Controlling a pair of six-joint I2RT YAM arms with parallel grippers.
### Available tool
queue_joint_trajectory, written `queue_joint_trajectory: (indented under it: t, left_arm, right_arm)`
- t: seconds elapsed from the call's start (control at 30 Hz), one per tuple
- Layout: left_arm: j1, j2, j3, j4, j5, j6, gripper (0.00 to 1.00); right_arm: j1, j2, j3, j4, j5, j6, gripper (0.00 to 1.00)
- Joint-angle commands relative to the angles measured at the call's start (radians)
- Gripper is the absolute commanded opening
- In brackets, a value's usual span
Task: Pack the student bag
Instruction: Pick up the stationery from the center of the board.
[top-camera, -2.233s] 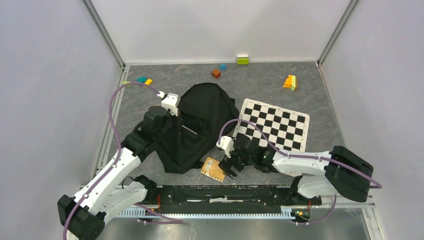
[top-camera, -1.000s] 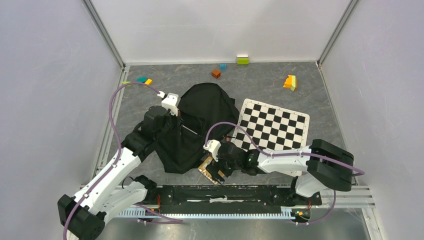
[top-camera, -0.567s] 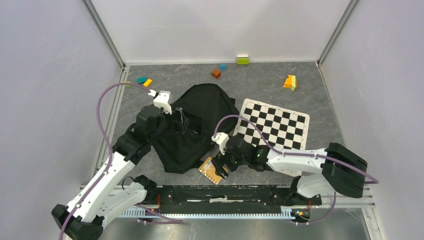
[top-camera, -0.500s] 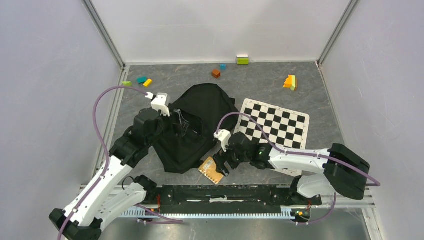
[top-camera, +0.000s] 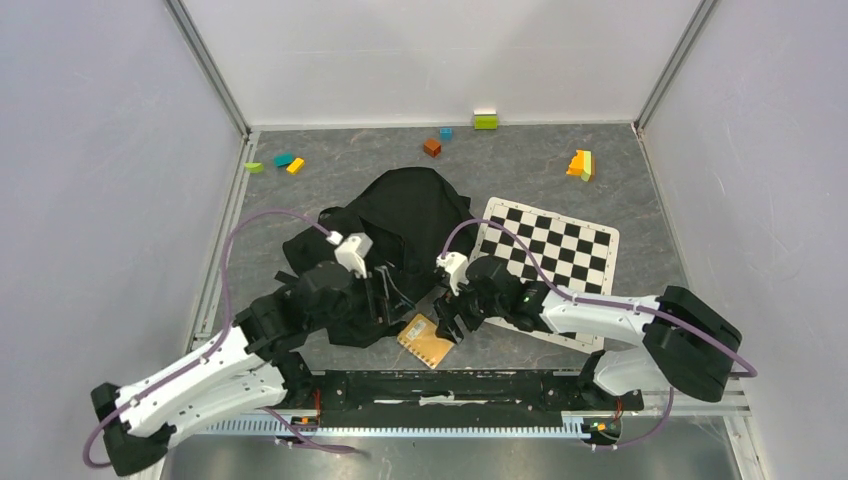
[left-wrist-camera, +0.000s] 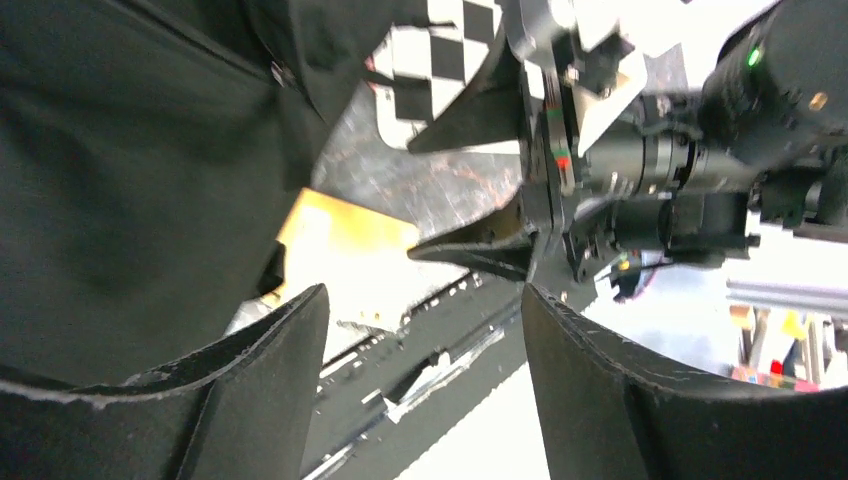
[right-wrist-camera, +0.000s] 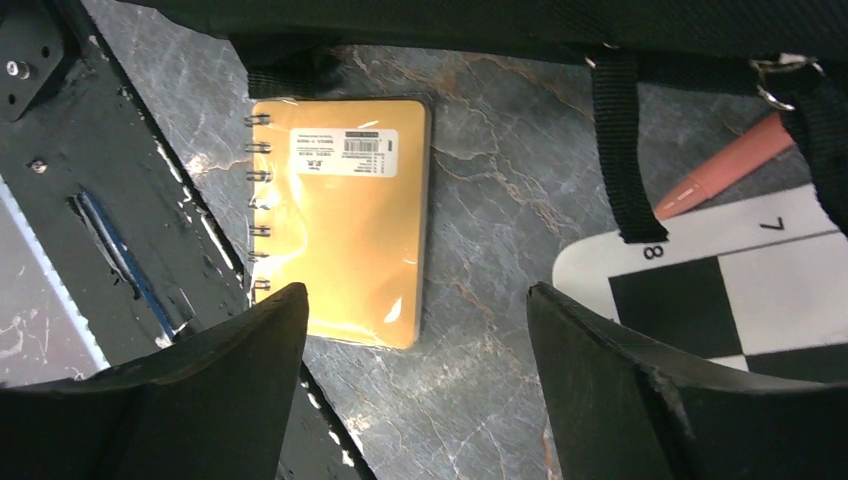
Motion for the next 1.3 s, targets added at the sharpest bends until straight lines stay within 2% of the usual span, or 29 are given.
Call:
queue_joint_trajectory:
  t: [0.0,0.13,0.27,0.47,0.7,0.83,1.1,1.27]
  left_arm:
    - [-0.155,0.082,-0.050,0.102,-0.077,-0.173,0.76]
    - [-0.229,0.174,-0.086,0.139,-0.085,-0.216,0.77]
    - [-0.232,0.157,-0.207,0.248,-0.066,-0.313,0.76]
    - [-0.236,0.156,-0.318,0.318,-0.110,-0.383,0.70]
    - [-0.236,0.178,-0.355,0.286,-0.116,-0.402,0.70]
    - [-0.237,0.202,-0.386,0.328,-0.100,-0.421,0.70]
    - [-0.237,0.286,-0.336,0.223,-0.111,-0.366,0.70]
    - [-0.237,0.352,-0.354,0.285,-0.089,-0.362,0.58]
  right_arm:
    - [-0.007,0.029,-0.015,0.111,-0.059,-0.001,0.82]
    - [-0.007,0.057,-0.037,0.165,-0.085,0.012,0.69]
    - [-0.007,0.083,-0.066,0.201,-0.104,0.024,0.59]
    - [0.004,0.086,-0.149,0.276,-0.174,0.081,0.47]
    - [0.056,0.040,-0.236,0.341,-0.174,0.181,0.40]
    - [0.096,0.018,-0.248,0.358,-0.163,0.227,0.37]
    - [0.136,0.010,-0.258,0.380,-0.126,0.283,0.34]
    - [0.142,0.009,-0.263,0.404,-0.108,0.305,0.32]
